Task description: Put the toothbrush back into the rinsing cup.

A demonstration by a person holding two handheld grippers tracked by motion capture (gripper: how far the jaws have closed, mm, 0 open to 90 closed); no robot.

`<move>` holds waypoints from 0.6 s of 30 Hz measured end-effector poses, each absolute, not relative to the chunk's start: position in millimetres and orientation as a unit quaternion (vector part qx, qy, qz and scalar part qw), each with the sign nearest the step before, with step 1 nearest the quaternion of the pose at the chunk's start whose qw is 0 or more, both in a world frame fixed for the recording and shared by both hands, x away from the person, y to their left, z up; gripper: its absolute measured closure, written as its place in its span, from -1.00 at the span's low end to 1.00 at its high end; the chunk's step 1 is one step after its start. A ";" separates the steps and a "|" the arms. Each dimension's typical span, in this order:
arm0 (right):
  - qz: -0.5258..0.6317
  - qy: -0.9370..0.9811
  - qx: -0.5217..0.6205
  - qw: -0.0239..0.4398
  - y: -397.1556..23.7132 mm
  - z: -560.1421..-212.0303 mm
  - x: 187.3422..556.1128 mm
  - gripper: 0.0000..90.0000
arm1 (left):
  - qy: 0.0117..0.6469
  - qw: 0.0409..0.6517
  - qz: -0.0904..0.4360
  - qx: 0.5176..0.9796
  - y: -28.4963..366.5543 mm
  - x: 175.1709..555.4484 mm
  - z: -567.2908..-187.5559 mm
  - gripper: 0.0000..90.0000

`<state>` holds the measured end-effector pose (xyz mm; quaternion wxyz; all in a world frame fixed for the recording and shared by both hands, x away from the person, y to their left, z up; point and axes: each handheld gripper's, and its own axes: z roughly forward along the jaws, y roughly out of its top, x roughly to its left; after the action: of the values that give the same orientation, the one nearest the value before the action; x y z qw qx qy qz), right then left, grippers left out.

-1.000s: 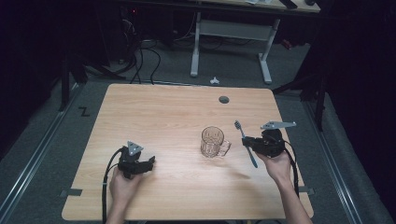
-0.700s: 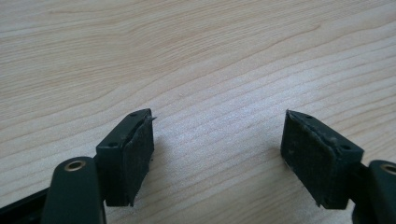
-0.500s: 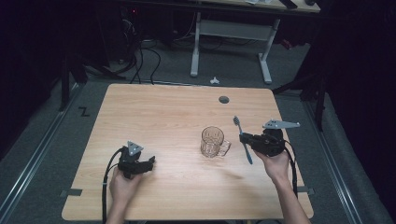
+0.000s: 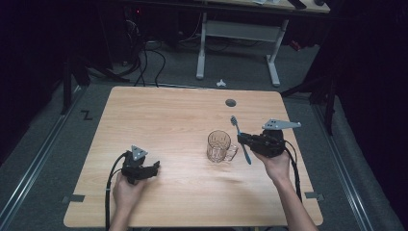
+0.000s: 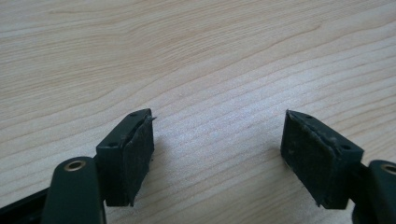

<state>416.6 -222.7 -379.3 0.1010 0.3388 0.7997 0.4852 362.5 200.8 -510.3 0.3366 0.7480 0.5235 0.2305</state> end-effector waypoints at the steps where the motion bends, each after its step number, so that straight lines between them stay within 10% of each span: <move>1: 0.482 0.802 0.337 0.103 -220.5 -378.7 416.8 0.79 | 0.524 0.337 0.230 0.748 200.8 362.5 -510.3 -0.42; 18: 0.497 0.805 0.305 0.114 -197.4 -364.3 422.8 0.79 | 0.524 0.337 0.230 0.748 200.9 362.5 -510.3 -0.42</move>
<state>422.8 -197.4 -364.3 0.1139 0.3045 0.8046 0.4970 362.5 200.9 -510.3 0.3367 0.7480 0.5236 0.2304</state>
